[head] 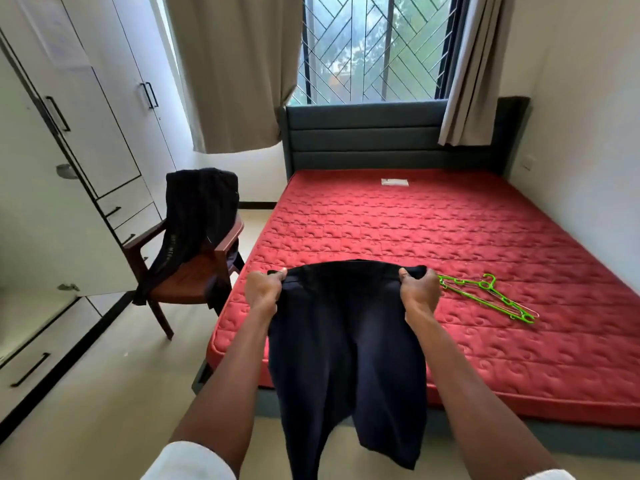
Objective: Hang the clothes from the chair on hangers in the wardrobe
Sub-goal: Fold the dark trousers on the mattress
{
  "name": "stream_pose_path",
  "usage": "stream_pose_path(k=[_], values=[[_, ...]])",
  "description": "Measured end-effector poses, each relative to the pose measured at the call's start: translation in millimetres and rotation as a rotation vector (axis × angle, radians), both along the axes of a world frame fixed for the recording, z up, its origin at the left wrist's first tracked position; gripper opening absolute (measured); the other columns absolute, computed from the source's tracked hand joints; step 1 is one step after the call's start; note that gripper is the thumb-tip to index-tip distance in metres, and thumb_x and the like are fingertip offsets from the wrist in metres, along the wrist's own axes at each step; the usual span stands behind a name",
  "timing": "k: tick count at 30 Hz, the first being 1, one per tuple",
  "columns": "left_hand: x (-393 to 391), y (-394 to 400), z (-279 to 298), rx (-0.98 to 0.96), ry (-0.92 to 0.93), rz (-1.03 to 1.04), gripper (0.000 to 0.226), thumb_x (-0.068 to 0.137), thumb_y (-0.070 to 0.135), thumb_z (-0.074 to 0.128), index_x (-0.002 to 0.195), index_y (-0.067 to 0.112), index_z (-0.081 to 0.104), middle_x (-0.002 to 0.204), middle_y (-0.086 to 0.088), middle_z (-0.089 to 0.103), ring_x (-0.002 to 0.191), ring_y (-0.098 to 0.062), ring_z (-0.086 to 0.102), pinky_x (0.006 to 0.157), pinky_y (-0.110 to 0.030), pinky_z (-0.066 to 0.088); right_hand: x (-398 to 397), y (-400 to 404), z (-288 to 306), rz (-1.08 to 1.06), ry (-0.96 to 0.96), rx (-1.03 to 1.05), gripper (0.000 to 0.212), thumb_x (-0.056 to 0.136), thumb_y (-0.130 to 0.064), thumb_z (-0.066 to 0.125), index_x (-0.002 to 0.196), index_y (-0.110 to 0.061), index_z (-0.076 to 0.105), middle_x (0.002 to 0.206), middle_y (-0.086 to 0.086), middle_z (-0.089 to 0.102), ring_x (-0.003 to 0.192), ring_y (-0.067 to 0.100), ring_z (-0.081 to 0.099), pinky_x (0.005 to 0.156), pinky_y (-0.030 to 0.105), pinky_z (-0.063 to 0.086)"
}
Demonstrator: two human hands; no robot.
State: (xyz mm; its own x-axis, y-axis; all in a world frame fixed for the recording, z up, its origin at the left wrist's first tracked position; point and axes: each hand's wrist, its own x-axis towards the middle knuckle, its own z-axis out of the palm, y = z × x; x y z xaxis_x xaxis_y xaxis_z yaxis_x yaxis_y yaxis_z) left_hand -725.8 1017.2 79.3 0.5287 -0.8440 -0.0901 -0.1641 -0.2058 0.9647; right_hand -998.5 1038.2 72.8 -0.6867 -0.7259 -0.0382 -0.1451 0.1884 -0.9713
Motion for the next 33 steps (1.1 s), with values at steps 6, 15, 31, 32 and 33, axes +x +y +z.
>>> stream_pose_path(k=[6, 15, 31, 32, 33], values=[[-11.7, 36.2, -48.3, 0.092, 0.388, -0.057, 0.019, 0.076, 0.009, 0.082, 0.068, 0.006, 0.065, 0.072, -0.007, 0.065, 0.066, -0.018, 0.062, 0.062, -0.036, 0.057, 45.2, 38.0, -27.2, -0.024, -0.066, 0.078, 0.035, 0.091, -0.018, 0.066, 0.118, 0.002, 0.055, 0.119, 0.021, 0.062, 0.112, 0.035, 0.058, 0.092, 0.035, 0.042], [-39.2, 78.0, -75.2, 0.12, 0.554, -0.458, 0.018, 0.091, -0.011, 0.054, 0.092, 0.004, 0.065, 0.072, -0.003, 0.07, 0.058, -0.009, 0.066, 0.059, -0.021, 0.056, 100.2, 72.0, -68.9, 0.314, 0.069, 0.13, 0.025, 0.081, -0.004, 0.058, 0.104, -0.011, 0.067, 0.096, 0.008, 0.071, 0.091, 0.027, 0.067, 0.078, 0.032, 0.051], [-42.2, 86.1, -94.6, -0.059, 0.218, -0.429, 0.024, 0.08, 0.006, 0.063, 0.085, 0.024, 0.078, 0.084, 0.0, 0.077, 0.078, -0.016, 0.069, 0.078, -0.04, 0.059, 137.7, 94.9, -76.8, 0.336, -0.19, 0.011, 0.021, 0.075, -0.002, 0.067, 0.079, -0.021, 0.075, 0.08, -0.001, 0.075, 0.074, 0.011, 0.068, 0.071, 0.029, 0.056], [-39.4, 84.8, -92.6, -0.065, 0.194, -0.448, 0.027, 0.079, 0.007, 0.061, 0.083, 0.027, 0.078, 0.084, 0.001, 0.077, 0.077, -0.016, 0.069, 0.078, -0.042, 0.058, 138.1, 93.4, -77.7, 0.357, -0.201, 0.015, 0.025, 0.073, -0.002, 0.063, 0.082, -0.022, 0.076, 0.085, -0.001, 0.075, 0.08, 0.013, 0.07, 0.076, 0.031, 0.057], [-37.1, 83.5, -89.7, -0.068, 0.18, -0.473, 0.03, 0.077, 0.007, 0.058, 0.081, 0.03, 0.078, 0.083, 0.001, 0.077, 0.076, -0.015, 0.068, 0.078, -0.043, 0.058, 137.6, 91.7, -77.9, 0.368, -0.218, 0.03, 0.031, 0.071, -0.001, 0.057, 0.084, -0.023, 0.076, 0.09, -0.001, 0.075, 0.086, 0.015, 0.07, 0.08, 0.032, 0.057]])
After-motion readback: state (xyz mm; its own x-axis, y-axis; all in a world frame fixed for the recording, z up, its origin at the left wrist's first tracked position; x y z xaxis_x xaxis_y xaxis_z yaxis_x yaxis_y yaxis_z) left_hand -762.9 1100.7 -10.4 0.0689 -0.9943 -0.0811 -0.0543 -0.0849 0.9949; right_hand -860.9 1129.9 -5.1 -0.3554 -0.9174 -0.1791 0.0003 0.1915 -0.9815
